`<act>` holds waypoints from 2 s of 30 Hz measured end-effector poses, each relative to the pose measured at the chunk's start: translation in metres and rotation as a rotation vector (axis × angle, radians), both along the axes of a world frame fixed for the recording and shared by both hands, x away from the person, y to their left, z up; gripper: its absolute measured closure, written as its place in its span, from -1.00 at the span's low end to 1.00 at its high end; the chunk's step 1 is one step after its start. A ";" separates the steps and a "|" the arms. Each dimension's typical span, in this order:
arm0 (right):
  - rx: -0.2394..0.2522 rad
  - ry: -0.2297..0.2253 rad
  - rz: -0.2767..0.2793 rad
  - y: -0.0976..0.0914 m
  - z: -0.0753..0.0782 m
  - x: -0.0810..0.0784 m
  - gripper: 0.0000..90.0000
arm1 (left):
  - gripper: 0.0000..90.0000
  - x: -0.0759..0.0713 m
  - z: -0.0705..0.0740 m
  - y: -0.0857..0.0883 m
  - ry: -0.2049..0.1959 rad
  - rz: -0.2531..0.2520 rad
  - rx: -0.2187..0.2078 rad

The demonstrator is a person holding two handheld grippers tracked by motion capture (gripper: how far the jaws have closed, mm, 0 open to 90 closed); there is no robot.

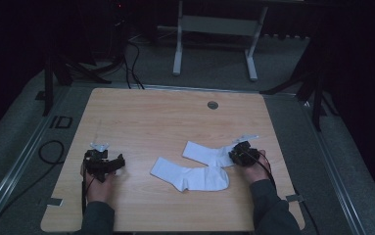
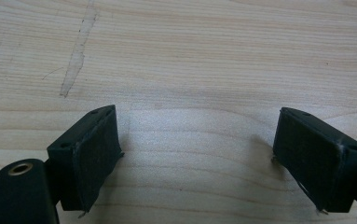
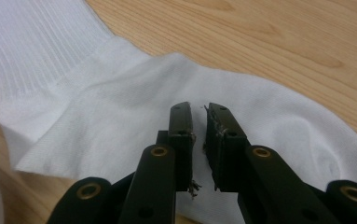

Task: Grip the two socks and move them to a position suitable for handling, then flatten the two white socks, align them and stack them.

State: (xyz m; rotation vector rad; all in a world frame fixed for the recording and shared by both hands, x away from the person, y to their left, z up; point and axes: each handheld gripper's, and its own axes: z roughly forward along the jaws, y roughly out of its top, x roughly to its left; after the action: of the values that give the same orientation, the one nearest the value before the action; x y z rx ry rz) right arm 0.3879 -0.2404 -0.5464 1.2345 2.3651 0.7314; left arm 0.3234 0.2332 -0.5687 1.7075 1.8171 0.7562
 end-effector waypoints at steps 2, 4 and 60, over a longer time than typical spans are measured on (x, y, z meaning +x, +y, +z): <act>0.009 0.000 -0.003 -0.002 0.000 -0.001 0.77 | -0.68 0.000 0.000 0.000 0.000 0.000 0.000; 0.024 0.001 -0.008 -0.005 -0.001 -0.002 0.77 | -0.68 0.000 0.000 0.000 0.000 0.000 0.000; -0.019 0.093 0.390 0.071 0.006 0.033 0.84 | -0.68 -0.001 0.000 -0.002 0.002 -0.017 0.001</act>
State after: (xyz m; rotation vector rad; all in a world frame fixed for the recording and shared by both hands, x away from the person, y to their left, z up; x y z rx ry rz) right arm 0.4212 -0.1693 -0.5409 0.8203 2.7208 0.7771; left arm 0.3228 0.2312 -0.5686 1.7227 1.8015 0.7491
